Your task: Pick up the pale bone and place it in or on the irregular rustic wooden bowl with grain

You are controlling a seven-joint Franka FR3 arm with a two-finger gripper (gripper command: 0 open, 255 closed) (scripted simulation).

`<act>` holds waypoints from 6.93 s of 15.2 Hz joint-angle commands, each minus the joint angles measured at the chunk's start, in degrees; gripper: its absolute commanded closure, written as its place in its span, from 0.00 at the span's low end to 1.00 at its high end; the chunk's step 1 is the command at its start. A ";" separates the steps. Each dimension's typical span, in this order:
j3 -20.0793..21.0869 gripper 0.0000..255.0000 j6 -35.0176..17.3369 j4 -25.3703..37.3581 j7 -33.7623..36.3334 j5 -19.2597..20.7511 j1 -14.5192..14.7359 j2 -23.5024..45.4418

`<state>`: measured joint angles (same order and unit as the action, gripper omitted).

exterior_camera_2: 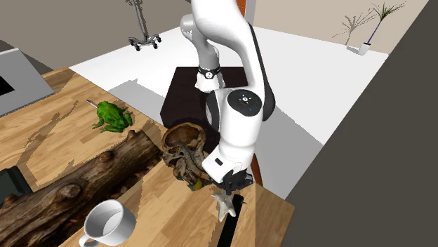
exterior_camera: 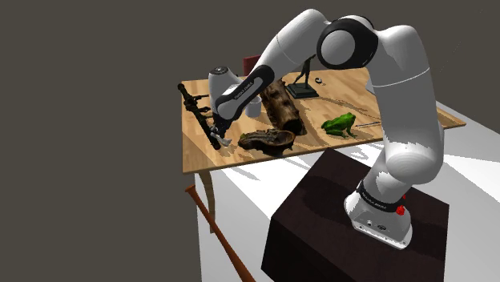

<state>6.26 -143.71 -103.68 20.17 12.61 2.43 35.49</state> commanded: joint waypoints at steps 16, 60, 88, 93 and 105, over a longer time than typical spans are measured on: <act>4.83 0.00 -6.25 5.14 -16.41 0.59 -5.53 6.53; 8.33 1.00 8.44 6.05 -19.11 -3.48 -7.96 -7.32; 6.49 1.00 -0.84 -32.37 -41.25 -17.79 -20.72 -37.14; 6.55 1.00 -4.84 -33.57 -40.93 -17.16 -20.69 -34.30; 6.38 1.00 -10.67 -34.74 -40.17 -15.78 -20.54 -29.56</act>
<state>12.64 -154.34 -138.42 -20.01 -3.19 -18.11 5.90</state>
